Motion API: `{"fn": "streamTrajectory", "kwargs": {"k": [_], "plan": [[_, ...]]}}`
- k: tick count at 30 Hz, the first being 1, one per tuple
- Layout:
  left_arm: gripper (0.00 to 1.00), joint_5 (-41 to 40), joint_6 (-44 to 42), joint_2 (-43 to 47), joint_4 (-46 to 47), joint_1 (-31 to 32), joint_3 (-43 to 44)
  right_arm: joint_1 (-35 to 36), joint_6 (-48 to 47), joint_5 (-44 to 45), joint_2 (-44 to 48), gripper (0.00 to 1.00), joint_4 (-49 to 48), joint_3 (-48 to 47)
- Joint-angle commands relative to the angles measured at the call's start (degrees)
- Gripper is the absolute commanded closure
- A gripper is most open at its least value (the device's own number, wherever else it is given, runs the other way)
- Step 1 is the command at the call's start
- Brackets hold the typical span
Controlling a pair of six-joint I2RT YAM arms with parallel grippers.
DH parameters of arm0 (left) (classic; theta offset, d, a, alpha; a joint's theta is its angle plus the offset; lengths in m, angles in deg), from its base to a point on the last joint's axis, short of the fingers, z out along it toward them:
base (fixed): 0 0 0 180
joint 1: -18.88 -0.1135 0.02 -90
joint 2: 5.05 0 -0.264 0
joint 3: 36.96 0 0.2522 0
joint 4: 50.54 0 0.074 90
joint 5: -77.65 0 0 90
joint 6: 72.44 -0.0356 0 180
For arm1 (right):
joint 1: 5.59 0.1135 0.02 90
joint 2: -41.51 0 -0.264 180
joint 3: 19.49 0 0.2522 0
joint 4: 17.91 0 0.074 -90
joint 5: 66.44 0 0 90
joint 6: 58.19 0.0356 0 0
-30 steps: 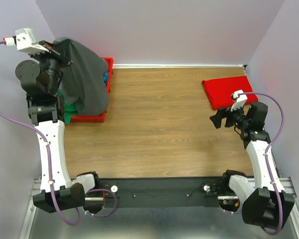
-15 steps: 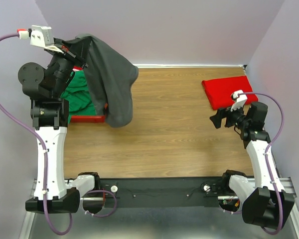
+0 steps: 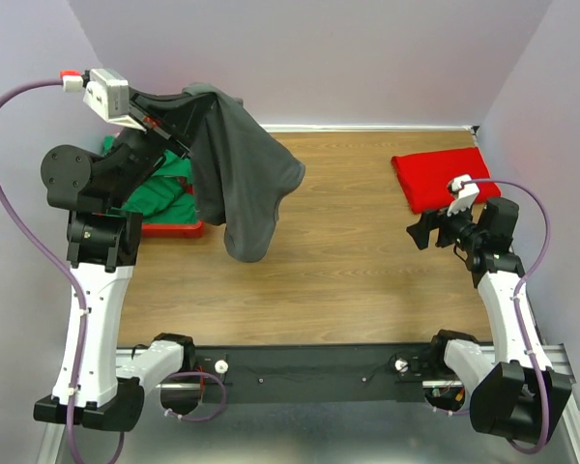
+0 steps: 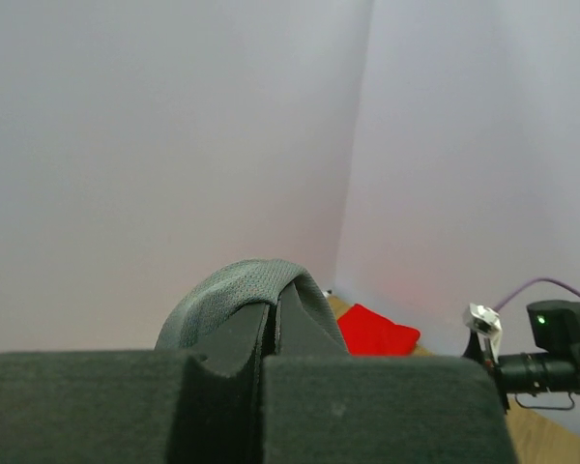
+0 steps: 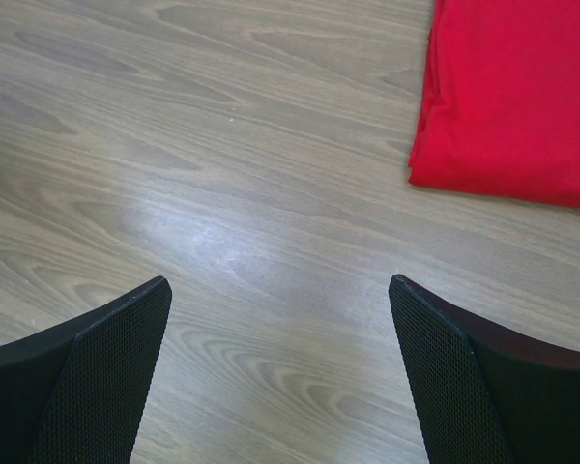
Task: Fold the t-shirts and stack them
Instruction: Move the tshirt to the center of the board
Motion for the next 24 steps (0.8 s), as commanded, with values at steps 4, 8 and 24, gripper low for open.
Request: {"fn": "streamTrajectory", "kwargs": {"k": [4,8,24], "plan": [[1.00,4.9,0.3,1.6,3.7,3.6,-3.2,-0.4,0.0,0.1,-0.6,0.00,0.9,-1.0],[1.00,5.8,0.0,1.5,3.8,7.3,-5.5,-0.4,0.0,0.1,-0.6,0.00,0.9,-1.0],[1.00,2.3,-7.7,-1.7,0.3,26.0,-13.4,-0.5,-0.6,0.6,-0.9,0.00,0.8,-0.8]]}}
